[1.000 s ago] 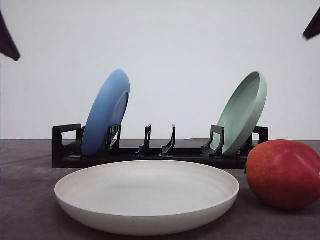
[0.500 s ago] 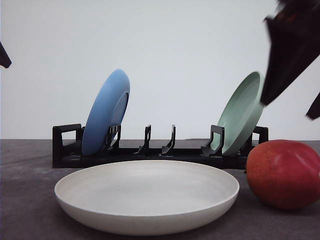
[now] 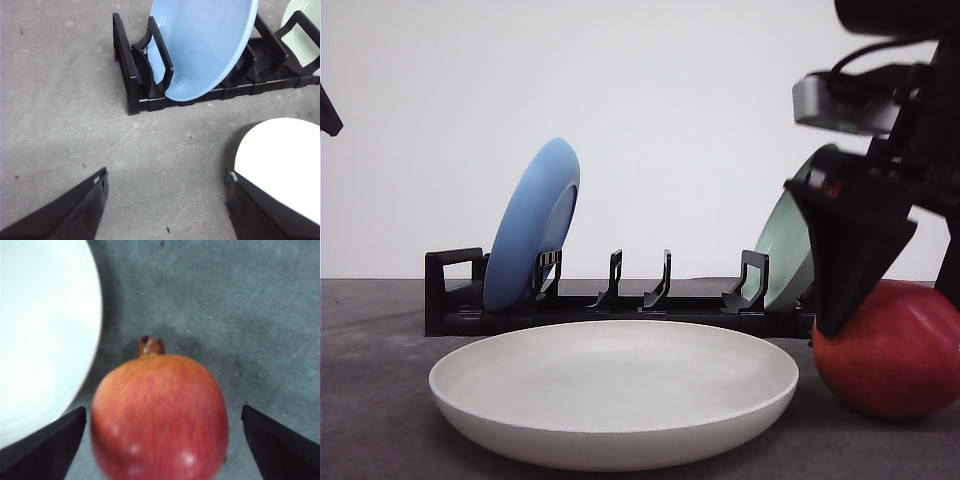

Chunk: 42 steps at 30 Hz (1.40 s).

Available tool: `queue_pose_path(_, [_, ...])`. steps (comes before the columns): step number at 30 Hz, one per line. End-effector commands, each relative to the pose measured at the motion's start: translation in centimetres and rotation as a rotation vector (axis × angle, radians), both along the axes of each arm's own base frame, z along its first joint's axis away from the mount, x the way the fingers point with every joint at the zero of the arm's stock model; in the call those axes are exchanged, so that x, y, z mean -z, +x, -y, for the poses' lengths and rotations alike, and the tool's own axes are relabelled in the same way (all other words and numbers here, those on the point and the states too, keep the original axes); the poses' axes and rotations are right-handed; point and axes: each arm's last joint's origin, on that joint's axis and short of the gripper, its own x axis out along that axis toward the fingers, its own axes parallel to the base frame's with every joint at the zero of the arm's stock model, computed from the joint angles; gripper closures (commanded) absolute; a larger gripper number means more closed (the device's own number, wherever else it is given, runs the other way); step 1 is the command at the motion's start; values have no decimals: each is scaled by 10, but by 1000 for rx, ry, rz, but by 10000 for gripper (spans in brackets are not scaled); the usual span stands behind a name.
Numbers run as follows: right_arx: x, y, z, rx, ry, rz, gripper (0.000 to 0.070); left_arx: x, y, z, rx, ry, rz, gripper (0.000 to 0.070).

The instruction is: Place pomegranate in white plate

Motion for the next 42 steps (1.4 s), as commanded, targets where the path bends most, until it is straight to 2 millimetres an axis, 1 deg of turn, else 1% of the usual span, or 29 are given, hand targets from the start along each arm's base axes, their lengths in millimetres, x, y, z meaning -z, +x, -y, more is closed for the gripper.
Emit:
queue_pose_path(1, [1, 4, -5, -4, 1, -7, 69, -1, 1, 0, 4, -3, 10, 266])
queue_pose_path(3, [5, 5, -6, -7, -9, -31, 90, -1, 1, 0, 5, -2, 10, 266])
queue_pose_path(4, [7, 5, -6, -7, -11, -41, 118, -1, 1, 0, 5, -2, 10, 266])
queue_pose_path(6, [7, 5, -7, -10, -1, -59, 199, -1, 1, 0, 5, -2, 11, 266])
queue_pose_path(7, [6, 5, -7, -12, 7, -67, 221, -1, 1, 0, 5, -2, 10, 266])
queue_pose_path(10, [-7, 5, -8, -15, 3, -102, 224, -2, 1, 0, 5, -3, 12, 266])
queue_pose_path(12, [-22, 7, -9, -31, -9, -108, 224, -2, 1, 0, 5, -3, 13, 266])
queue_pose_path(17, [-56, 15, -22, -146, 76, -34, 219, -2, 2, 1, 5, -4, 17, 266])
queue_pose_path(20, [-66, 19, -30, -203, 144, 35, 219, -2, 2, 1, 5, -5, 17, 266])
queue_pose_path(25, [-72, 21, -49, -285, 222, 151, 220, -2, 2, 1, 4, -6, 17, 266])
queue_pose_path(27, [-71, 23, -57, -307, 242, 177, 220, -2, 2, 1, 3, -7, 16, 266])
queue_pose_path(30, [-64, 25, -68, -329, 244, 175, 220, -2, 2, 1, 3, -7, 16, 266])
queue_pose_path(39, [-18, 33, -102, -402, 183, 82, 219, -2, 2, 1, 3, -7, 16, 267])
queue_pose_path(42, [-7, 32, -110, -417, 169, 59, 219, -2, 2, 1, 3, -7, 16, 267])
